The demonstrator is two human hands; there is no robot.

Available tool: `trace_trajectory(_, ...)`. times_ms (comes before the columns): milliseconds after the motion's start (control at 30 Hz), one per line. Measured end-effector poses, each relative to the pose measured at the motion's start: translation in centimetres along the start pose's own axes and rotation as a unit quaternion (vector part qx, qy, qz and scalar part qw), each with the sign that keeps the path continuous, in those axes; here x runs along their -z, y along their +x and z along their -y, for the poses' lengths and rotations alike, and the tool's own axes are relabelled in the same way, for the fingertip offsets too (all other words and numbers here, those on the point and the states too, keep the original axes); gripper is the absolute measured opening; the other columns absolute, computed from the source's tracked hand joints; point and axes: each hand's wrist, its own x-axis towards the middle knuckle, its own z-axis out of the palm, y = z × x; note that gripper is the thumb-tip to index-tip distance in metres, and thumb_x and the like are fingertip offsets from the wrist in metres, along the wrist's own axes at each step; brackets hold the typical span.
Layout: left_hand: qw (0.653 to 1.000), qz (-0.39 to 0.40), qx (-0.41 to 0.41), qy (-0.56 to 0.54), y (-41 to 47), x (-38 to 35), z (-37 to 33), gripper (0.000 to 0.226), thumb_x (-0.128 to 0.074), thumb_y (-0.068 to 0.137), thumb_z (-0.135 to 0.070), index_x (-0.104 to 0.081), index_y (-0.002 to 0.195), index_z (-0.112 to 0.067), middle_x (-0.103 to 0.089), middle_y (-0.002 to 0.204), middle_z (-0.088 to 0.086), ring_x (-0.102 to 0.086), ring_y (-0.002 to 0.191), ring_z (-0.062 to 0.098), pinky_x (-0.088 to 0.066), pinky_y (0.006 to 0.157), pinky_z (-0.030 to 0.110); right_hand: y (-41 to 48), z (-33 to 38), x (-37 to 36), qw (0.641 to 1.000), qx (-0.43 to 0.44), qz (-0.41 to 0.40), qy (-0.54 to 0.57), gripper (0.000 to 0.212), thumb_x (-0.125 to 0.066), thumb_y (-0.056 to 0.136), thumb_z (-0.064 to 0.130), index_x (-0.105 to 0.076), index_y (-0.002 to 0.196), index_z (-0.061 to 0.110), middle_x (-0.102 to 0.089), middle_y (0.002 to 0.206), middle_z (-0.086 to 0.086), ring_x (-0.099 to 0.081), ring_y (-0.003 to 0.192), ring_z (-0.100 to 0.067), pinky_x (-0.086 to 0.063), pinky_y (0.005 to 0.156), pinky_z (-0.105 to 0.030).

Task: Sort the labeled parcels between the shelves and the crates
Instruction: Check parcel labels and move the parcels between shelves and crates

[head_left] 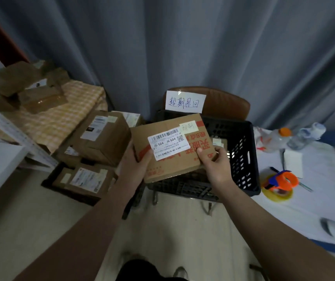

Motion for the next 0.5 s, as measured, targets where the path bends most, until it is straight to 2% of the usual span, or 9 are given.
trace_trajectory(67, 0.997, 0.051, 0.017, 0.047, 0.9, -1.4, 0.3, 0.086, -0.063, 0.082, -0.055, -0.014, 0.149, -0.031, -0.031, 0.147, 0.002, -0.040, 0.130, 0.023, -0.039, 0.103, 0.039, 1.5, -1.1, 0.3, 1.000, -0.004, -0.018, -0.023, 0.040, -0.068, 0.086, 0.035, -0.045, 0.114, 0.018, -0.062, 0.108, 0.003, -0.061, 0.096, -0.011, -0.052, 0.075, -0.022)
trace_trajectory(100, 0.996, 0.074, 0.013, 0.038, 1.5, -2.1, 0.6, 0.086, -0.066, 0.083, -0.048, -0.015, 0.149, -0.030, -0.033, 0.145, -0.001, -0.040, 0.130, 0.021, -0.041, 0.101, 0.035, 2.3, -1.7, 0.2, 0.999, -0.008, -0.030, -0.034, 0.038, -0.068, 0.086, 0.035, -0.045, 0.113, 0.019, -0.060, 0.104, 0.006, -0.060, 0.093, -0.009, -0.048, 0.070, -0.015)
trace_trajectory(133, 0.996, 0.085, 0.004, 0.025, 2.2, -2.7, 1.0, 0.083, -0.069, 0.083, -0.039, -0.018, 0.148, -0.026, -0.039, 0.139, -0.004, -0.043, 0.126, 0.017, -0.044, 0.094, 0.027, 3.1, -2.3, 0.1, 0.998, -0.015, -0.041, -0.042, 0.039, -0.067, 0.087, 0.036, -0.045, 0.114, 0.019, -0.059, 0.101, 0.008, -0.058, 0.091, -0.008, -0.044, 0.067, -0.012)
trace_trajectory(200, 0.995, 0.093, 0.008, 0.024, 3.6, -3.7, 1.7, 0.079, -0.070, 0.084, -0.029, -0.022, 0.146, -0.021, -0.045, 0.126, -0.009, -0.046, 0.116, 0.010, -0.041, 0.079, 0.015, 4.9, -3.5, -0.3, 0.996, -0.037, -0.059, -0.059, 0.046, -0.066, 0.087, 0.037, -0.046, 0.121, 0.014, -0.056, 0.101, 0.008, -0.056, 0.092, -0.010, -0.043, 0.069, -0.014)
trace_trajectory(367, 0.983, 0.161, 0.031, 0.078, 9.7, -5.5, 2.2, 0.087, -0.077, 0.078, -0.029, -0.022, 0.145, -0.022, -0.045, 0.119, -0.013, -0.046, 0.117, 0.011, -0.042, 0.094, 0.029, 10.4, -5.8, -1.2, 0.988, -0.074, -0.059, -0.124, 0.047, -0.065, 0.085, 0.046, -0.045, 0.117, 0.017, -0.054, 0.097, 0.011, -0.055, 0.090, -0.011, -0.038, 0.061, -0.012)
trace_trajectory(433, 0.977, 0.172, 0.003, 0.129, 12.4, -6.3, 2.1, 0.089, -0.078, 0.076, -0.027, -0.023, 0.145, -0.021, -0.044, 0.130, -0.005, -0.044, 0.124, 0.016, -0.042, 0.102, 0.037, 12.7, -6.2, -1.4, 0.982, -0.089, -0.049, -0.159, 0.053, -0.065, 0.085, 0.047, -0.043, 0.124, 0.017, -0.053, 0.100, 0.010, -0.054, 0.090, -0.012, -0.040, 0.061, -0.017)
trace_trajectory(500, 0.966, 0.167, -0.023, 0.196, 15.0, -7.2, 2.0, 0.094, -0.076, 0.078, -0.026, -0.014, 0.149, -0.024, -0.033, 0.139, 0.005, -0.040, 0.127, 0.021, -0.039, 0.105, 0.042, 14.9, -6.7, -1.8, 0.975, -0.107, -0.039, -0.189, 0.057, -0.065, 0.086, 0.045, -0.041, 0.128, 0.017, -0.053, 0.105, 0.006, -0.056, 0.092, -0.016, -0.049, 0.069, -0.027)
